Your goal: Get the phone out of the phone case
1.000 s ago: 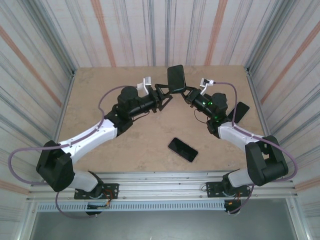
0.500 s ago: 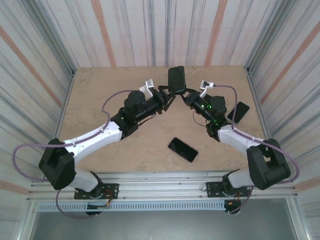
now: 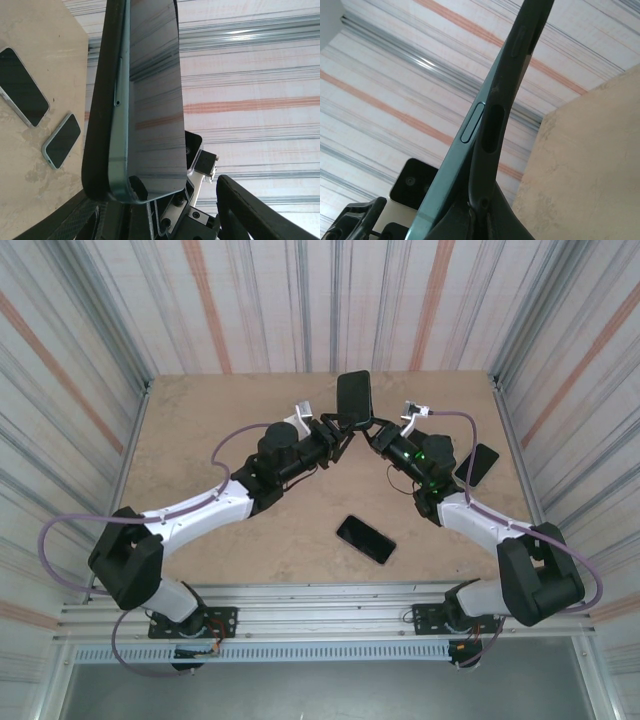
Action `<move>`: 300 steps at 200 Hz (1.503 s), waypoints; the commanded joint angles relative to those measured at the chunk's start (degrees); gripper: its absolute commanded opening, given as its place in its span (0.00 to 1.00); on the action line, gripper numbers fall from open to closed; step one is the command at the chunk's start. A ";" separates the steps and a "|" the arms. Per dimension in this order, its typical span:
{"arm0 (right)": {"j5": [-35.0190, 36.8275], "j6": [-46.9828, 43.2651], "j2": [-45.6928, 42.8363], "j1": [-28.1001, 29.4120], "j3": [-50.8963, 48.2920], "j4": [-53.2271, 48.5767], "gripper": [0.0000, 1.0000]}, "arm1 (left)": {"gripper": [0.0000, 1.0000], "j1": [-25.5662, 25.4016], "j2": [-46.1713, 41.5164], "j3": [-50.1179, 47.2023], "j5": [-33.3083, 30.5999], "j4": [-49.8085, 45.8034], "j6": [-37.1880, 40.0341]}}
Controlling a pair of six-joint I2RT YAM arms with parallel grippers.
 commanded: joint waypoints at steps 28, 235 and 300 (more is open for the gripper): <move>1.10 -3.31 -1.52 0.22 0.30 2.67 0.00 | 0.64 -1.37 -2.91 -0.73 -2.11 1.52 -0.06; 0.25 -3.05 -3.13 1.24 -0.20 3.69 0.00 | 0.52 0.07 0.22 0.78 -1.27 3.27 -1.19; 1.75 -3.75 -2.49 1.81 -2.31 8.71 0.00 | 0.48 -0.85 0.54 -0.28 -10.41 5.25 -4.23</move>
